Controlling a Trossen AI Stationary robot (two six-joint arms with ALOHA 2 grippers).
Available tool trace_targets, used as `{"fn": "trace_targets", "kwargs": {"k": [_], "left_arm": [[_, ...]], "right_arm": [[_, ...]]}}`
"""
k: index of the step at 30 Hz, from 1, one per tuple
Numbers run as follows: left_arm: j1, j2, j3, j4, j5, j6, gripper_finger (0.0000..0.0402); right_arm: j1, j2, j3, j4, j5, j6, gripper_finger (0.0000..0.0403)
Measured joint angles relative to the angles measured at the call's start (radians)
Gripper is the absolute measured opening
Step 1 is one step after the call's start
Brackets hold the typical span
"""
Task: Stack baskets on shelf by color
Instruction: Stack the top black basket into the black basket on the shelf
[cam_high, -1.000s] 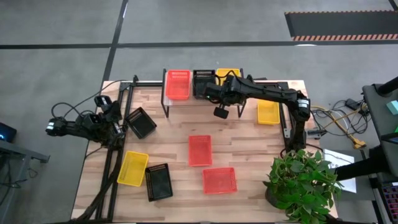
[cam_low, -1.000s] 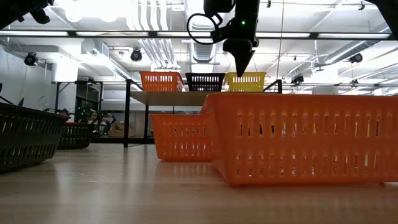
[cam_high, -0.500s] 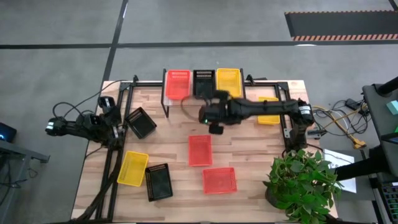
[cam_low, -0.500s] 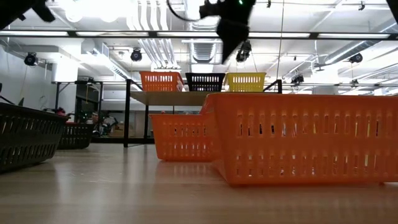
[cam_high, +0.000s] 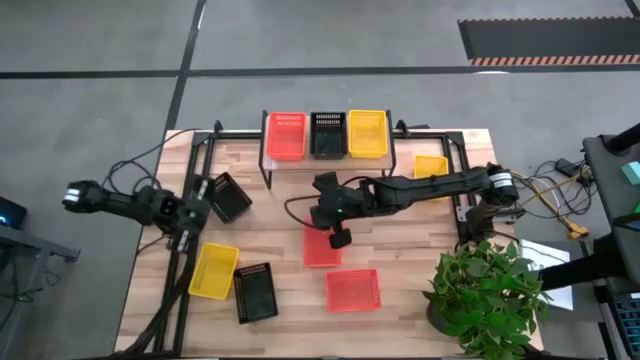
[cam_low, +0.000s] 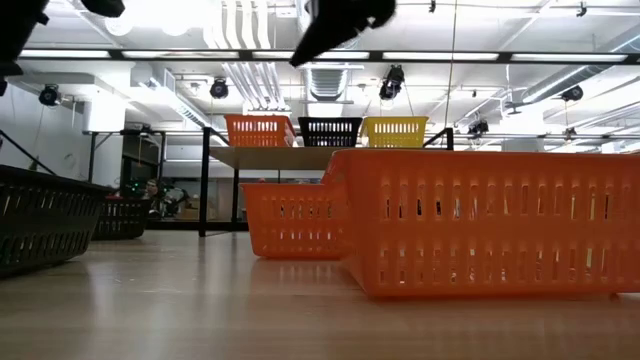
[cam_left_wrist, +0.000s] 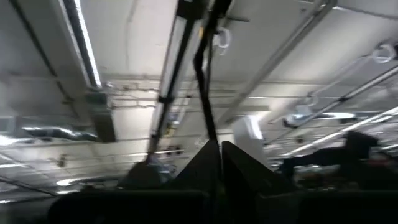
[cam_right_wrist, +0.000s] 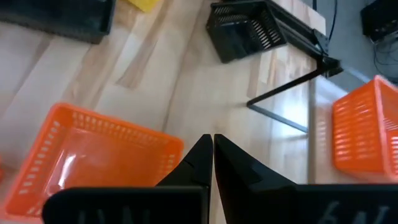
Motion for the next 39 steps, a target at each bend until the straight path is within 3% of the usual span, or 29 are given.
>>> {"fn": "trace_targets", "kwargs": {"k": [4,9,12,16,18,25,28,33,39], "left_arm": [[0.0,0.04,0.0,0.002,0.031,-0.098,0.0008],[0.0,0.112,0.0,0.002,0.012,-0.106,0.0008],[0.0,0.155,0.007,0.002,-0.098,-0.114,0.0008],[0.0,0.209,0.023,-0.009,-0.32,-0.189,0.0008],[0.0,0.249,0.031,-0.016,-0.375,-0.232,0.0008],[-0.001,0.394,0.076,-0.037,-0.386,-0.381,0.0008],[-0.003,0.415,0.127,-0.101,-0.311,-0.432,0.0008],[-0.015,0.408,0.26,-0.483,-0.259,-0.557,0.0008],[-0.026,0.452,0.547,-1.342,-0.365,-0.739,0.0008]], "right_arm": [[0.022,-0.106,-0.182,0.166,0.004,-0.002,0.0008],[0.062,-0.241,-0.386,0.412,0.051,0.019,0.0008],[0.088,-0.291,-0.479,0.509,0.055,0.003,0.0008],[0.116,-0.354,-0.562,0.573,0.083,-0.021,0.0008],[0.121,-0.381,-0.595,0.599,0.106,-0.029,0.0008],[0.121,-0.439,-0.679,0.678,0.105,-0.089,0.0008],[0.121,-0.444,-0.685,0.674,0.105,-0.099,0.0008],[0.121,-0.445,-0.685,0.675,0.105,-0.123,0.0009],[0.121,-0.444,-0.685,0.672,0.105,-0.144,0.0009]]}}
